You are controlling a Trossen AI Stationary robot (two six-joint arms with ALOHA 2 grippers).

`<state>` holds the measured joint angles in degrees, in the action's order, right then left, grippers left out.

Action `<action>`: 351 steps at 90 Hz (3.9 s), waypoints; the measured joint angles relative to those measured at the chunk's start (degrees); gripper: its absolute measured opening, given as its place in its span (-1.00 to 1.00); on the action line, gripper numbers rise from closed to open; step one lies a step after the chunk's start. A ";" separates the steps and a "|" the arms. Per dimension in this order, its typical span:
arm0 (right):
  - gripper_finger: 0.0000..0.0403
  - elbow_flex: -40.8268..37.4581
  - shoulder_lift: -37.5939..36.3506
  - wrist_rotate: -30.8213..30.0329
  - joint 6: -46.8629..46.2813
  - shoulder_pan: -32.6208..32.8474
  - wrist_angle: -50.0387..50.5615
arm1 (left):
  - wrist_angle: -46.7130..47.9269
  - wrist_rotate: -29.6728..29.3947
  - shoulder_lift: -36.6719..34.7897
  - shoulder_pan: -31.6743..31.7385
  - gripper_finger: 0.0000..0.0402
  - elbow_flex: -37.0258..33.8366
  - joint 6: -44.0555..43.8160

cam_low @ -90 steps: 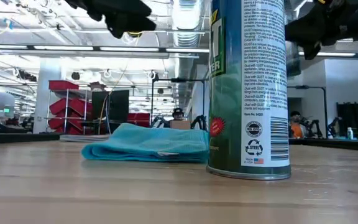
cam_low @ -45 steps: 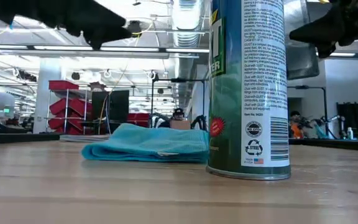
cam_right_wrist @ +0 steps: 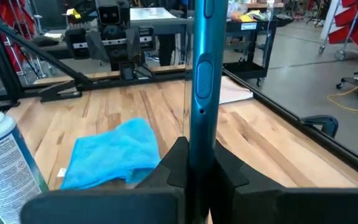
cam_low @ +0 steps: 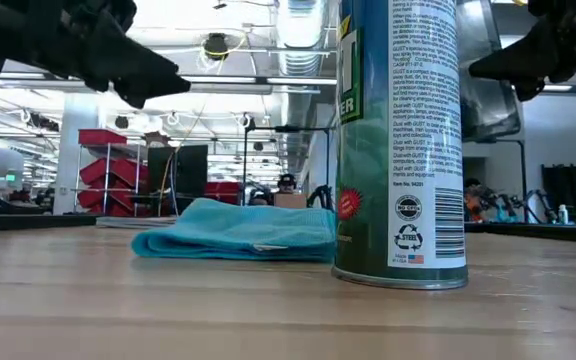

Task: Apply microfiber cloth
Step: Wipe the front of the green tablet using the blue microfiber cloth

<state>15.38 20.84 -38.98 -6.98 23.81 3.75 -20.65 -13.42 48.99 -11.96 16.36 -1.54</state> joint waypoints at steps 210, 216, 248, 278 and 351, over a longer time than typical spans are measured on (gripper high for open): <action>-0.95 -14.86 -20.70 9.03 -14.07 -4.54 -9.48 | -8.72 38.65 -13.58 26.43 -0.07 -15.23 4.52; -0.95 -14.88 -20.70 9.32 -19.87 -7.14 -8.41 | -7.09 38.65 -15.75 26.50 -0.07 -15.23 3.88; -0.95 -14.93 -8.87 19.52 -43.83 -17.59 -7.49 | -2.62 38.28 -22.64 26.48 -0.07 -15.23 4.09; -0.95 -14.97 8.82 22.29 -54.61 -20.66 -7.59 | -2.46 37.08 -22.77 26.48 -0.07 -15.23 3.65; -0.35 -15.13 18.57 21.65 -55.54 -21.73 -6.38 | -2.84 36.99 -22.82 26.48 -0.07 -15.21 3.24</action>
<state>0.25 39.41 -17.33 -62.52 2.09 -2.63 -23.49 23.57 26.17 14.52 1.15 1.69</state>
